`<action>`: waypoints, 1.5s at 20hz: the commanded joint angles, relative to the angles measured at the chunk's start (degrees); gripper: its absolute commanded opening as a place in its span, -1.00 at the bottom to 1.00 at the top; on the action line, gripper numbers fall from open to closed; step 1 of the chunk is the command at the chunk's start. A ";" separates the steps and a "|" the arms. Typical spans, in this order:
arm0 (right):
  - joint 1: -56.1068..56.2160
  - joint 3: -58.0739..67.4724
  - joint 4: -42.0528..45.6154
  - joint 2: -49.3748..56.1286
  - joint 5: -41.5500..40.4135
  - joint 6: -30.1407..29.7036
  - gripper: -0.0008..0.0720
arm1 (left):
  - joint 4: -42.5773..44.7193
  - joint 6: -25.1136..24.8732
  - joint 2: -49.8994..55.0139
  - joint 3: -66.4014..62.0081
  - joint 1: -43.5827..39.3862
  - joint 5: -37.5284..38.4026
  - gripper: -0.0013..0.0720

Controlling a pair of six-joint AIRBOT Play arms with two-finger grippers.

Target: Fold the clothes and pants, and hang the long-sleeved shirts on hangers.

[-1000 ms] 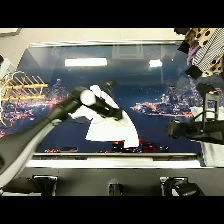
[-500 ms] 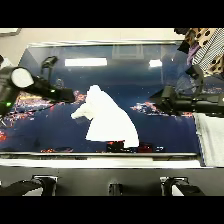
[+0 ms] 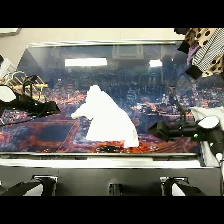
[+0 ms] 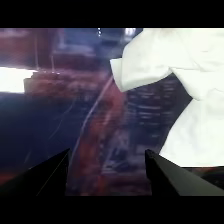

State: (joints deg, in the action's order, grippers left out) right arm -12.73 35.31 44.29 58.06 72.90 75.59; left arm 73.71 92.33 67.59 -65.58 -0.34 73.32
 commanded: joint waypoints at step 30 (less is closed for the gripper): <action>17.75 -8.55 -15.04 4.55 -16.87 -10.16 -0.87 | -31.82 -26.34 13.70 8.96 6.97 -12.83 0.89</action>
State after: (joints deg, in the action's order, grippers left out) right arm 4.95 26.55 29.34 65.01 53.06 63.05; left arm 48.14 72.51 75.96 -57.10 7.27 63.22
